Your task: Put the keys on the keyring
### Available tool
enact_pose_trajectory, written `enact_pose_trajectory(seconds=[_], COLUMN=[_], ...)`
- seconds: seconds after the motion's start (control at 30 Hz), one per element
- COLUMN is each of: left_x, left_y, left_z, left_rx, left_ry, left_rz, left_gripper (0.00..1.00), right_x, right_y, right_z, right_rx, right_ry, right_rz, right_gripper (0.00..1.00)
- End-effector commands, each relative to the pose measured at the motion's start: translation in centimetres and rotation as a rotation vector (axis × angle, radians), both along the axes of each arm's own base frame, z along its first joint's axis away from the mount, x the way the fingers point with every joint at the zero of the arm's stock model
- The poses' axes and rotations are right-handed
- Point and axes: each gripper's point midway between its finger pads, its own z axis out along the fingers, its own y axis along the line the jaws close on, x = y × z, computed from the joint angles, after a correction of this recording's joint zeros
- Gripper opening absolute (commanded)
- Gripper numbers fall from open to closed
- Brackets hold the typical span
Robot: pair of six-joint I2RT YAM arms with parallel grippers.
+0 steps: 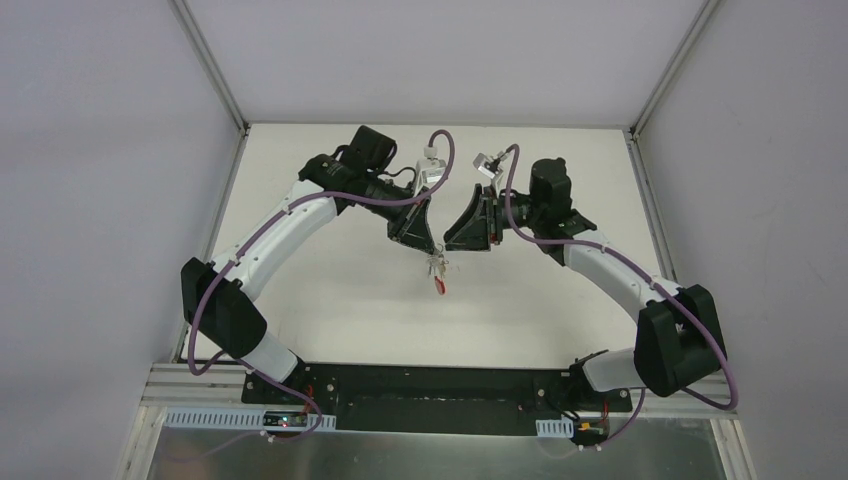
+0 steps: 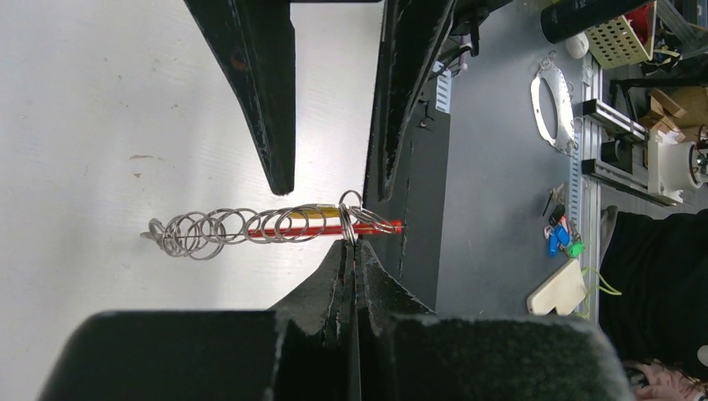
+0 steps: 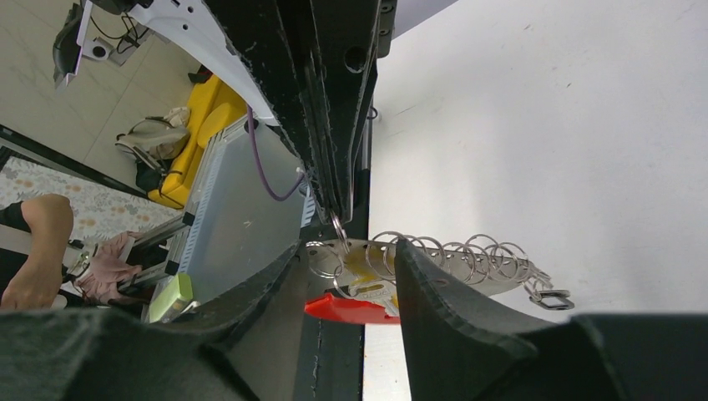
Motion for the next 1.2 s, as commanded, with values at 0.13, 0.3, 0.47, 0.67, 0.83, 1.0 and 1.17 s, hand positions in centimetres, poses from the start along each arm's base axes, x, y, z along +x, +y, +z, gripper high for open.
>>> enact_pose_trajectory(seconds=[0.13,0.3,0.47,0.67,0.83,1.0,1.17], left_x=[-0.7,-0.7,-0.5,-0.4,-0.4,-0.3,0.1], left_y=[-1.3,-1.3,-1.4,-1.5,-1.5,-1.5,-1.5], left_z=[1.8,1.6,1.5,1.3,1.0,1.2,1.8], left_rx=[-0.073,-0.07,-0.071,-0.066,-0.061,-0.065,-0.086], left_ry=[-0.006,-0.003,-0.006,0.007,0.012,0.0,-0.035], left_rz=[-0.045,-0.043,-0.041,-0.04,-0.042,-0.041,-0.03], left_gripper=[0.0,0.0,0.0,0.0,0.0,0.0,0.0], right_x=[-0.9,-1.2,-1.4,-1.5,-1.4,-1.3,-0.2], right_y=[0.7,0.7,0.7,0.9,0.9,0.9,0.6], right_z=[1.8,1.9,1.9,2.0,2.0,1.9,2.5], right_rx=[0.03,0.031,0.031,0.032,0.03,0.027,0.026], right_ry=[-0.098,-0.099,-0.098,-0.099,-0.097,-0.096,-0.09], right_rz=[0.056,0.064,0.07,0.074,0.072,0.06,0.0], right_gripper=[0.37,0.28,0.23,0.19,0.14,0.0,0.0])
